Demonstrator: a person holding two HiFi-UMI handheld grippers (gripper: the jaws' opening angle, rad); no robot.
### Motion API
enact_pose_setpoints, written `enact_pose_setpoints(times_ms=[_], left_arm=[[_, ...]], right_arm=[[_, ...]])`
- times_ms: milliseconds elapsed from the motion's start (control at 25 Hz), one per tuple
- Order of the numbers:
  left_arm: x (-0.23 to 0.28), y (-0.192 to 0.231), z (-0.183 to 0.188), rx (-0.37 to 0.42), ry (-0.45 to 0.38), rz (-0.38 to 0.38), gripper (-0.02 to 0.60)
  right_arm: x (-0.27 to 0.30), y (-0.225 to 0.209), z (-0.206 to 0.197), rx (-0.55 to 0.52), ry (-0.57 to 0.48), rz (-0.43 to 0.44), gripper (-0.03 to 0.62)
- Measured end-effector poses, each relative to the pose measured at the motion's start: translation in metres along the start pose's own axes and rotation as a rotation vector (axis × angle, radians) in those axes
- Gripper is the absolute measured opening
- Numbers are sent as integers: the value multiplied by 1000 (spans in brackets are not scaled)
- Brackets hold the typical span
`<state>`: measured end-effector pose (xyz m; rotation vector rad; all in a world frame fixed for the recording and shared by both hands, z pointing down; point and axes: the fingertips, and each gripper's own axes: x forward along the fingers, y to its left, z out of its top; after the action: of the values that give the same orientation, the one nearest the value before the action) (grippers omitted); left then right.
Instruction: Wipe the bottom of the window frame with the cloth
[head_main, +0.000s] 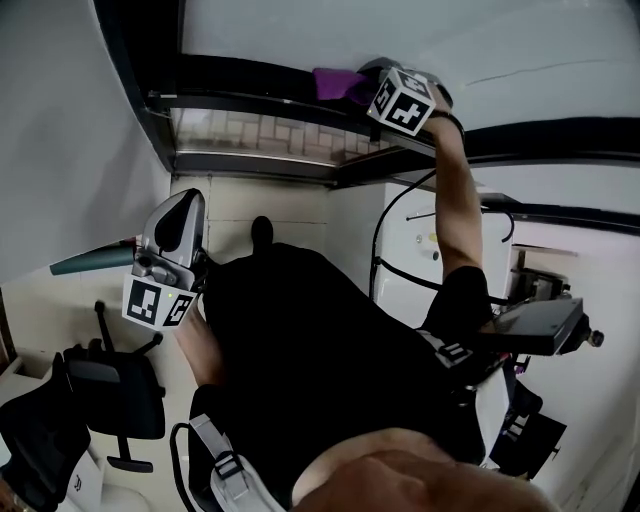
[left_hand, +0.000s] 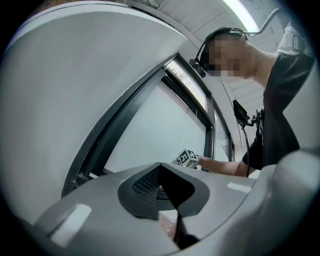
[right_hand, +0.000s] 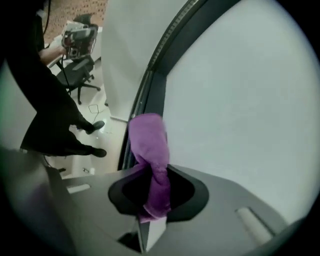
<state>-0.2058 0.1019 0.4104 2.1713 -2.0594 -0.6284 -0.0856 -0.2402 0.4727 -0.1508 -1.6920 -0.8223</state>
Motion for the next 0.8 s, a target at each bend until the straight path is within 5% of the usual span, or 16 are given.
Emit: enact_pose_setpoints(times_ms=[160, 360, 640, 800], left_arm=[[-1, -1, -1, -5, 1, -5, 3], [-3, 3, 0, -4, 4, 2, 3], [6, 3, -3, -7, 33, -23, 3], [19, -2, -6, -7, 59, -51, 2]], right_arm=[[29, 2, -21, -111, 139, -92, 64], [20, 28, -21, -212, 217, -61, 63], [-12, 99, -13, -370, 232, -100, 63], [-36, 144, -11, -310, 146, -53, 64]])
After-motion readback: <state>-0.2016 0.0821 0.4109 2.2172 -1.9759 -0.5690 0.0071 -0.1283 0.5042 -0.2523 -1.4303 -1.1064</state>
